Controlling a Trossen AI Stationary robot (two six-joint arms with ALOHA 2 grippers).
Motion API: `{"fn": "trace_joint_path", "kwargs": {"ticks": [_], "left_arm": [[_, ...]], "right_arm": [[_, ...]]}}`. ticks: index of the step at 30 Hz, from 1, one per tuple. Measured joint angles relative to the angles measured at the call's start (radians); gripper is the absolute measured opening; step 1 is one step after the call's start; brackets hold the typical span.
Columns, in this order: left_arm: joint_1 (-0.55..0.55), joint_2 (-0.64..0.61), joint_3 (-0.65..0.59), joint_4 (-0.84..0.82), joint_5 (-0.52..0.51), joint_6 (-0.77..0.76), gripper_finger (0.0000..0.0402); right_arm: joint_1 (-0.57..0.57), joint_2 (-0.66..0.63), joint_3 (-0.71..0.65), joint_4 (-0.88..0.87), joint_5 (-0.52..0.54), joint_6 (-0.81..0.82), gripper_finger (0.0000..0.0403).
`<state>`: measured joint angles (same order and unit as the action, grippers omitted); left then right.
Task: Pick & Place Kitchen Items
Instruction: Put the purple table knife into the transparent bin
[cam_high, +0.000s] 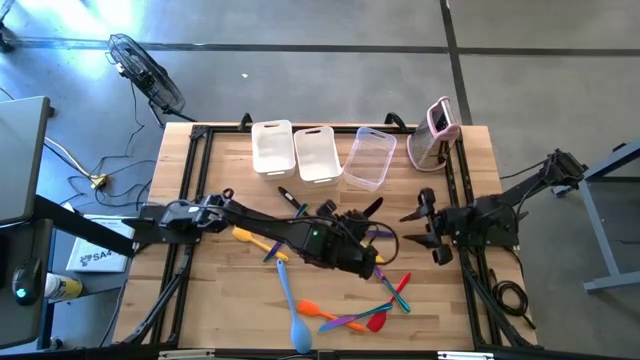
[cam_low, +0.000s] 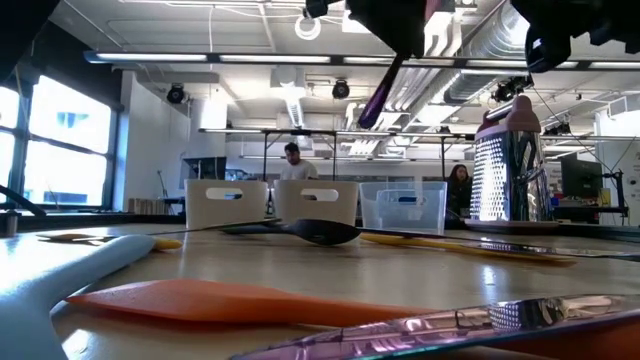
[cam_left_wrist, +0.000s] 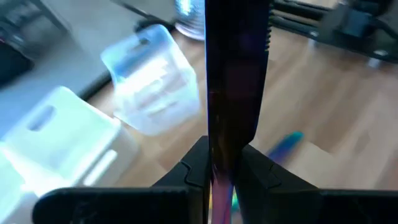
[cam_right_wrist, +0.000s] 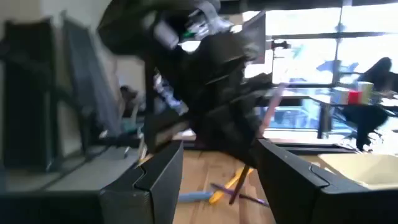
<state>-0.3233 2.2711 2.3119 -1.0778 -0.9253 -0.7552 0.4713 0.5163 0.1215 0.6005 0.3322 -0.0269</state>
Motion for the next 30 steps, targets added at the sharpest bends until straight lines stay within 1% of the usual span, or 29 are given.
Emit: {"fn": "trace_joint_path", "kwargs": {"ticks": [3,5,8,11,16,20,24,30], "left_arm": [[-0.002,0.000,-0.004,0.022,-0.062,0.024,0.0038],[0.002,0.000,-0.004,0.041,-0.081,0.053,0.0038],[0.009,0.000,-0.004,0.074,-0.081,0.095,0.0038],[0.017,0.000,-0.004,0.113,-0.087,0.155,0.0038],[0.035,0.000,-0.004,0.168,-0.098,0.269,0.0038],[0.049,0.000,-0.004,0.167,-0.148,0.339,0.0038],[0.055,0.000,-0.004,0.162,-0.187,0.400,0.0038],[0.055,0.000,-0.005,0.162,-0.184,0.485,0.0038]], "right_arm": [[0.000,0.000,0.000,0.046,0.122,-0.011,0.0192],[0.000,0.000,0.000,0.081,0.180,-0.044,0.0192],[-0.008,0.013,0.000,0.157,0.183,-0.083,0.0192],[-0.032,0.047,0.003,0.227,0.145,-0.105,0.0192],[-0.076,0.138,0.060,0.215,0.141,-0.100,0.0189],[-0.100,0.228,0.118,0.215,0.143,-0.099,0.0182],[-0.106,0.311,0.157,0.219,0.181,-0.097,0.0175],[-0.106,0.408,0.182,0.288,0.256,-0.082,0.0174]]}}
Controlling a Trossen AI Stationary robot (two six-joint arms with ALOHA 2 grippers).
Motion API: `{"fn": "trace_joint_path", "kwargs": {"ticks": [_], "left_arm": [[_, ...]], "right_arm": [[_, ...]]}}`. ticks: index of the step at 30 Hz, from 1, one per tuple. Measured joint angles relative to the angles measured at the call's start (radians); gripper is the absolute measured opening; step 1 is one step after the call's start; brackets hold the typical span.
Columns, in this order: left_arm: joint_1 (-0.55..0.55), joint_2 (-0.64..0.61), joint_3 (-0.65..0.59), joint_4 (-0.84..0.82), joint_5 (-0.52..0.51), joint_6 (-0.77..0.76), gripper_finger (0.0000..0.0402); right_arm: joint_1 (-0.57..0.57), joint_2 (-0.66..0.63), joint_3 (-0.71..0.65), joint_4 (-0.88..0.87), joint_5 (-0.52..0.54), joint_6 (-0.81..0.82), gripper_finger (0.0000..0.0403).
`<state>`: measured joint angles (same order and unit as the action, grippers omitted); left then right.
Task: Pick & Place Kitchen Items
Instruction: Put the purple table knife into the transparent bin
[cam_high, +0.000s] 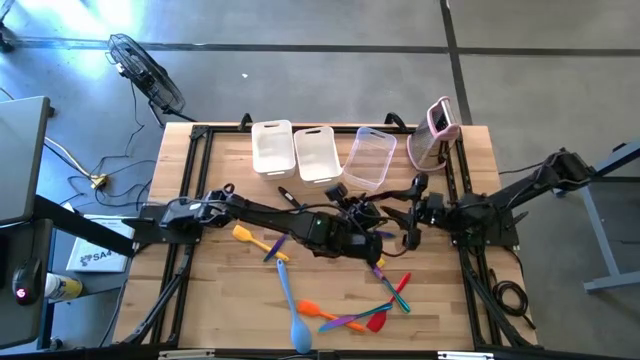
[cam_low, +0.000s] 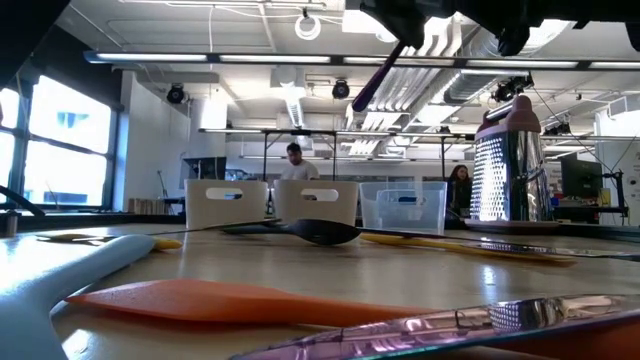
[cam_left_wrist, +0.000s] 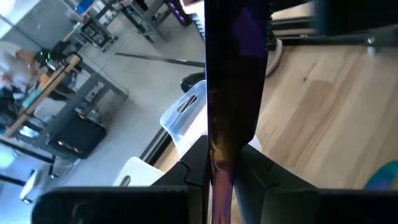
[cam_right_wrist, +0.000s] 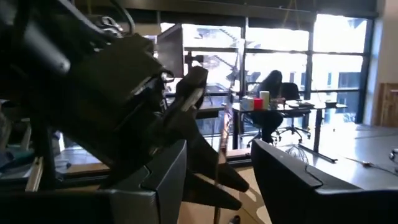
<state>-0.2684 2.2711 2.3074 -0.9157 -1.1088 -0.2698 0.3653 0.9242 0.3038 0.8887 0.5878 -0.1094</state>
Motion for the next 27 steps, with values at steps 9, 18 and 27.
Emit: {"fn": "trace_joint_path", "kwargs": {"ticks": [9,18,27], "left_arm": [[-0.011,0.000,0.000,-0.002,0.047,0.090,0.0038],[-0.013,0.000,0.000,-0.004,0.047,0.116,0.0038],[-0.013,0.000,0.000,-0.006,0.044,0.129,0.0039]], "right_arm": [[-0.044,0.096,0.000,0.127,-0.010,0.081,0.0174],[-0.046,0.112,0.001,0.142,0.005,0.087,0.0082],[-0.032,0.111,0.002,0.115,-0.006,0.081,0.0005]]}}
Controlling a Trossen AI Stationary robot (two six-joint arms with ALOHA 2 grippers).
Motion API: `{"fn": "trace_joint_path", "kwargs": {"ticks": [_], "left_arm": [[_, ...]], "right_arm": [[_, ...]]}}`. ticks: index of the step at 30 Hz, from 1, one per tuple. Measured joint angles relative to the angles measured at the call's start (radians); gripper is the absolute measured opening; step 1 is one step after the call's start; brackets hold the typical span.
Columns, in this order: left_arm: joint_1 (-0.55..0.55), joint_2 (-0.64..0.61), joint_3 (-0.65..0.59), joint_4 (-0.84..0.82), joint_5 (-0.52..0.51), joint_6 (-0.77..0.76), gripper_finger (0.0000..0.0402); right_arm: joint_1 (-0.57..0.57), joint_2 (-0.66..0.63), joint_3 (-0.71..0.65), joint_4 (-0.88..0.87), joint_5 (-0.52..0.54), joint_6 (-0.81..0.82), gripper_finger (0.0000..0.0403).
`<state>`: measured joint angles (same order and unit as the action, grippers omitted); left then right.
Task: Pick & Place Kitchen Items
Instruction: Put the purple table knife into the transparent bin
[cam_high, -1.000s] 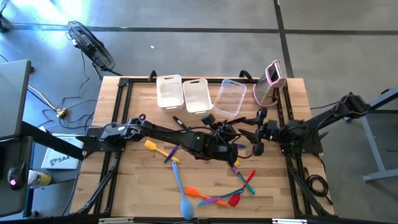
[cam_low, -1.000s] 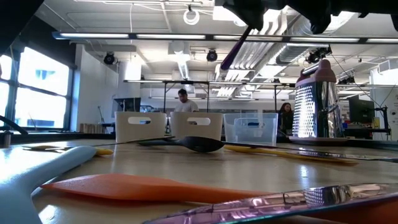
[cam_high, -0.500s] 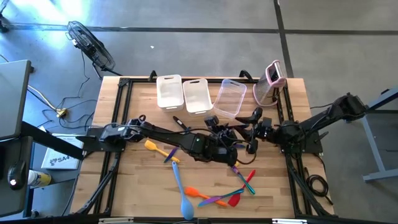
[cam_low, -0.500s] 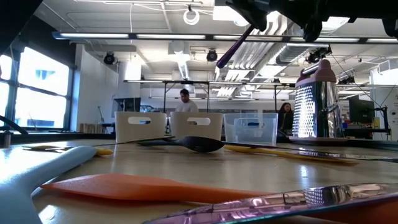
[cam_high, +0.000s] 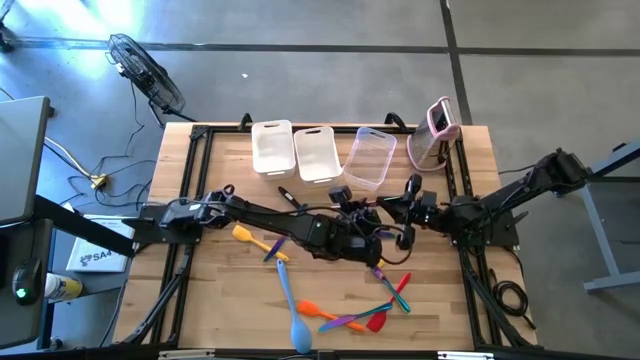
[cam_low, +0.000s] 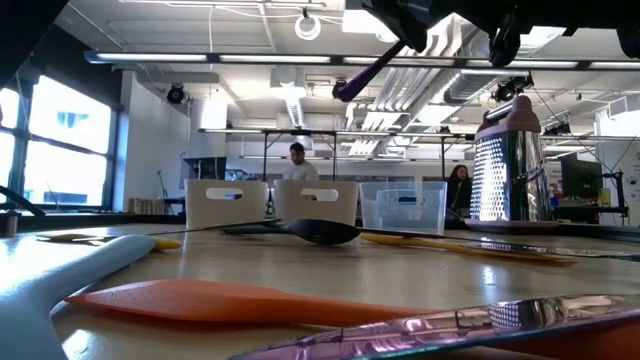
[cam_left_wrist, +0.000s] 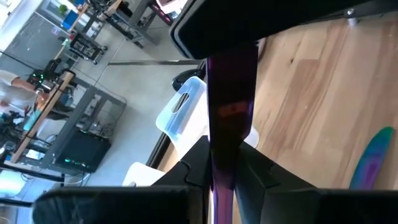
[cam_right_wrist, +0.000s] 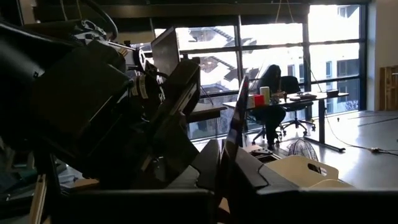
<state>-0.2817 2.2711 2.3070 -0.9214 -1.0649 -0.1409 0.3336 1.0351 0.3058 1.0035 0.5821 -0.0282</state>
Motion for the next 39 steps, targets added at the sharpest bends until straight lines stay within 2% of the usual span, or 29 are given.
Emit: {"fn": "trace_joint_path", "kwargs": {"ticks": [6,12,21,25,28,31,34,36,39], "left_arm": [[-0.001,0.000,0.000,-0.001,0.013,0.043,0.0083],[-0.007,-0.001,0.001,-0.056,0.090,0.034,0.0118],[-0.066,-0.007,0.004,-0.241,0.040,0.030,0.0151],[-0.093,-0.018,0.005,-0.372,0.019,-0.049,0.0152],[-0.103,-0.033,0.006,-0.498,0.036,-0.169,0.0152],[-0.106,-0.058,0.004,-0.648,0.122,-0.342,0.0152],[-0.104,-0.091,-0.003,-0.645,0.219,-0.402,0.0152],[-0.107,-0.107,0.001,-0.639,0.239,-0.386,0.0152],[-0.119,-0.117,0.003,-0.648,0.205,-0.349,0.0152]], "right_arm": [[0.000,0.001,0.000,-0.012,-0.013,-0.006,0.0004],[0.000,0.001,-0.001,-0.011,-0.006,-0.033,0.0004],[0.000,-0.034,-0.001,-0.043,0.105,-0.162,0.0004],[-0.009,-0.071,0.013,-0.118,0.168,-0.216,0.0004],[-0.039,-0.098,0.047,-0.207,0.170,-0.228,0.0004],[-0.095,-0.117,0.103,-0.315,0.125,-0.228,0.0004],[-0.173,-0.125,0.175,-0.451,0.040,-0.188,0.0004],[-0.238,-0.125,0.220,-0.527,-0.076,-0.136,0.0004],[-0.345,-0.125,0.269,-0.592,-0.269,-0.040,0.0004]]}}
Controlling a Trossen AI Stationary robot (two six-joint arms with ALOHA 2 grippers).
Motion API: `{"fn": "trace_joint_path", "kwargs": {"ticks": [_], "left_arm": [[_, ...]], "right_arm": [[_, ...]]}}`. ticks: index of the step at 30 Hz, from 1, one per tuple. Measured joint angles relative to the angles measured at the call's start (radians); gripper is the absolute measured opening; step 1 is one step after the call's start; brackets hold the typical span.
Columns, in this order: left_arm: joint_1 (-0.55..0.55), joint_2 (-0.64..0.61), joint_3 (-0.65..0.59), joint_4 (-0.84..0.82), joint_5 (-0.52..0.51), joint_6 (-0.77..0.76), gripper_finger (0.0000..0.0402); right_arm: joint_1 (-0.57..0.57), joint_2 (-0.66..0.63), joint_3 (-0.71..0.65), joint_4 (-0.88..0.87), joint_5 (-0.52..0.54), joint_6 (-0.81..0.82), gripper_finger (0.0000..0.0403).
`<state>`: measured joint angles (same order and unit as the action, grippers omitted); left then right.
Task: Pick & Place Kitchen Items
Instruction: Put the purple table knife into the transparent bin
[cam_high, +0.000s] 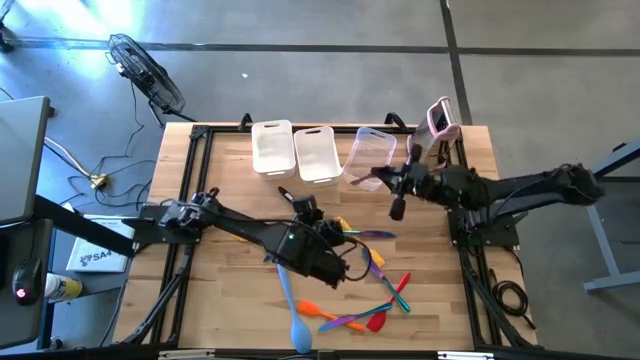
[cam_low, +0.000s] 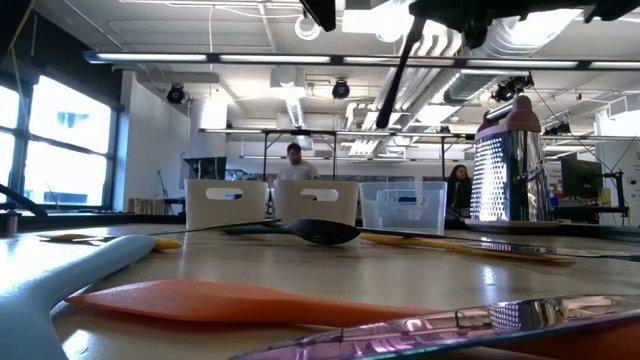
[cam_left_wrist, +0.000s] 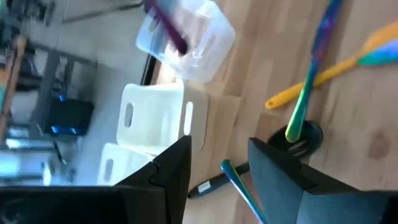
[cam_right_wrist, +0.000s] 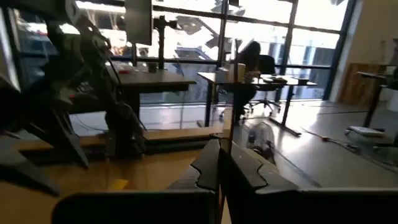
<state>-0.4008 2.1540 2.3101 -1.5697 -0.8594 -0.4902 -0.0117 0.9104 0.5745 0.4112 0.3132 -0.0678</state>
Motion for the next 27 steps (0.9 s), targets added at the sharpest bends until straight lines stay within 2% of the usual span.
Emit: {"fn": "trace_joint_path", "kwargs": {"ticks": [8,14,18,27], "left_arm": [[-0.005,-0.039,0.000,-0.001,-0.012,0.048,0.0152],[-0.004,-0.056,-0.001,-0.003,-0.015,0.102,0.0152],[0.006,-0.061,-0.001,-0.001,-0.021,0.112,0.0152],[0.022,-0.064,-0.001,-0.001,-0.019,0.112,0.0152]], "right_arm": [[-0.336,0.006,0.010,-0.027,-0.291,0.201,0.0004],[-0.526,0.065,-0.044,0.087,-0.452,0.326,0.0004],[-0.570,0.131,-0.073,0.135,-0.449,0.344,0.0004],[-0.551,0.277,-0.074,0.213,-0.362,0.326,0.0004]]}}
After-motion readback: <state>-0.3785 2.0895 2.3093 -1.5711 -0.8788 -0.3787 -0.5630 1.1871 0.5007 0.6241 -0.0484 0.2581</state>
